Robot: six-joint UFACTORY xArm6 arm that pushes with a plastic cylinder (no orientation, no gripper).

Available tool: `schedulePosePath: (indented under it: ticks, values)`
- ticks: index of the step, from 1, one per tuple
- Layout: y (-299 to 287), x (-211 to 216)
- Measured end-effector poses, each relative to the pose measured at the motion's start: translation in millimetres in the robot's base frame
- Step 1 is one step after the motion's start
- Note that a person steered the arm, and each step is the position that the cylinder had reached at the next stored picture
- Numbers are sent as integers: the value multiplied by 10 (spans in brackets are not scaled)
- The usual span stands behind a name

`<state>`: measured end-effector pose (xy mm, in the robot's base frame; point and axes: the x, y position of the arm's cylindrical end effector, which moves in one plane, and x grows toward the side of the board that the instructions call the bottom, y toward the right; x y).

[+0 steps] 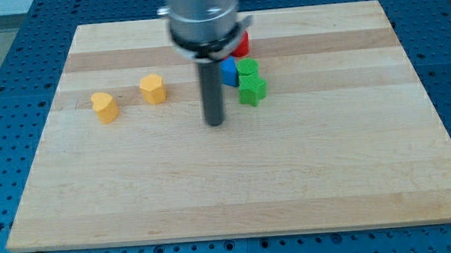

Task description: Move the yellow hexagon closer to the group of blocks

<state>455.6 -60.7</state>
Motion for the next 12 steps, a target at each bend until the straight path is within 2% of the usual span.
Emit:
schedulePosePath:
  ticks: [2,3,4,5,6,7,8,9,11,12]
  values:
    - [-1624,82]
    - [-2152,-212]
    - [-2201,-671]
    - [-2039,-933]
    - [-1595,-940]
    - [-1131,-767]
    - [-764,-334]
    - [-653,-168]
    - [-918,-657]
    - [-860,-887]
